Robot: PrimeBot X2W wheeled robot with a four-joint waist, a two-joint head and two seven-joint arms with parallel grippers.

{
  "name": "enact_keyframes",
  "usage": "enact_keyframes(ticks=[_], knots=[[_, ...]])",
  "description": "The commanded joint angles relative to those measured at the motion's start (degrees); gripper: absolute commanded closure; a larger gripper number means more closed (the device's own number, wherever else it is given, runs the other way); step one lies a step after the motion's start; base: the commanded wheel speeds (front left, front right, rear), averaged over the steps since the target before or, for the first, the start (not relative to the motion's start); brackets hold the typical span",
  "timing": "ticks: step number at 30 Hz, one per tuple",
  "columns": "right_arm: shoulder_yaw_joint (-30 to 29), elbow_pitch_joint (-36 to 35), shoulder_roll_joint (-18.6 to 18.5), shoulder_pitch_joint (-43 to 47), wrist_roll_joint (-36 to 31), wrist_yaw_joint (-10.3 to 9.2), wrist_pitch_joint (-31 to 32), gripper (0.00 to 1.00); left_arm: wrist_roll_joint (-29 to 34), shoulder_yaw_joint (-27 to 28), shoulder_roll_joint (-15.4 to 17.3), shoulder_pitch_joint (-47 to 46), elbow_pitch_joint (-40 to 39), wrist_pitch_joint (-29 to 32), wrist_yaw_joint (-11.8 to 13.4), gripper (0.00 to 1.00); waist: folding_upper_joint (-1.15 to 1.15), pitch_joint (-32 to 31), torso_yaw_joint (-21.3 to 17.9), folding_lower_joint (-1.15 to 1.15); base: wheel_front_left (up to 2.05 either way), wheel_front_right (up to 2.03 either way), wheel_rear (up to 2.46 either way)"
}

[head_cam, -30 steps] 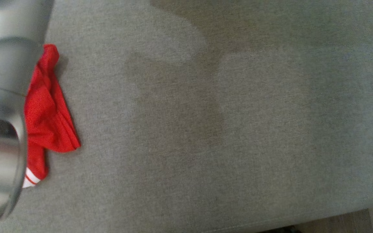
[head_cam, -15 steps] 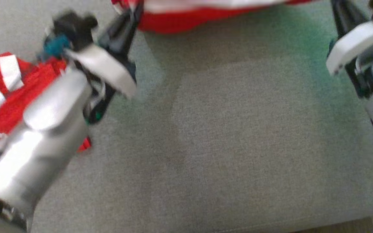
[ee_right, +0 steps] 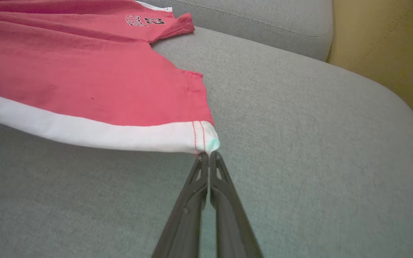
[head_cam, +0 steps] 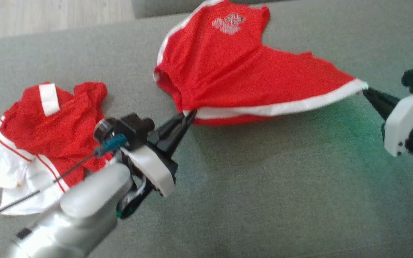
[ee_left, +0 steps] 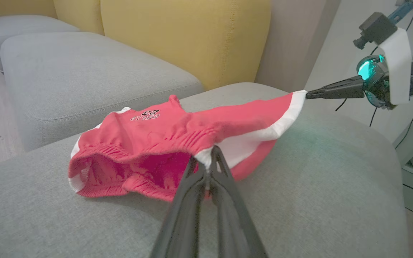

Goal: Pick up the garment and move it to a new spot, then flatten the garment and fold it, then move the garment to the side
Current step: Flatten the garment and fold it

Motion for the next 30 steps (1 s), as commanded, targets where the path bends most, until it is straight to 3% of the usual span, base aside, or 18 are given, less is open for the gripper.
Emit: enact_keyframes(ticks=[1, 9, 17, 25, 30], knots=[[0.31, -1.32, -2.68, 2.0, 1.05, -0.04, 0.42, 1.0, 0.1, 1.59, 1.81, -0.71, -1.86, -0.46, 0.64, 1.0, 0.0, -2.35, -0.06, 0.01, 0.0, 0.0, 0.0], [1.59, -4.76, -7.83, 7.86, 6.46, -0.04, 5.25, 1.0, -2.15, 0.02, 2.12, 7.1, -7.9, 0.05, 4.36, 1.0, 0.0, -8.78, -1.14, 0.01, 0.0, 0.0, 0.0], [-3.69, -8.92, -12.02, 11.01, 7.79, -0.04, 4.6, 1.0, -3.47, -0.07, 2.42, 10.03, -14.76, 1.38, 8.12, 1.0, 0.0, -8.43, -0.59, 0.01, 0.0, 0.0, 0.0], [-11.42, -9.34, -8.07, 6.92, 0.79, -0.04, 1.63, 1.0, -3.67, 3.13, 2.65, 6.79, -15.42, 1.33, 10.83, 1.0, 0.0, -2.99, 1.47, 0.01, 0.0, 0.0, 0.0], [-15.14, -8.34, -3.8, 1.73, -4.22, -0.04, 0.24, 1.0, -4.46, 4.82, 2.1, 3.8, -15.37, 1.74, 10.28, 1.0, 0.0, 1.84, 3.5, 0.01, 0.0, 0.0, 0.0]])
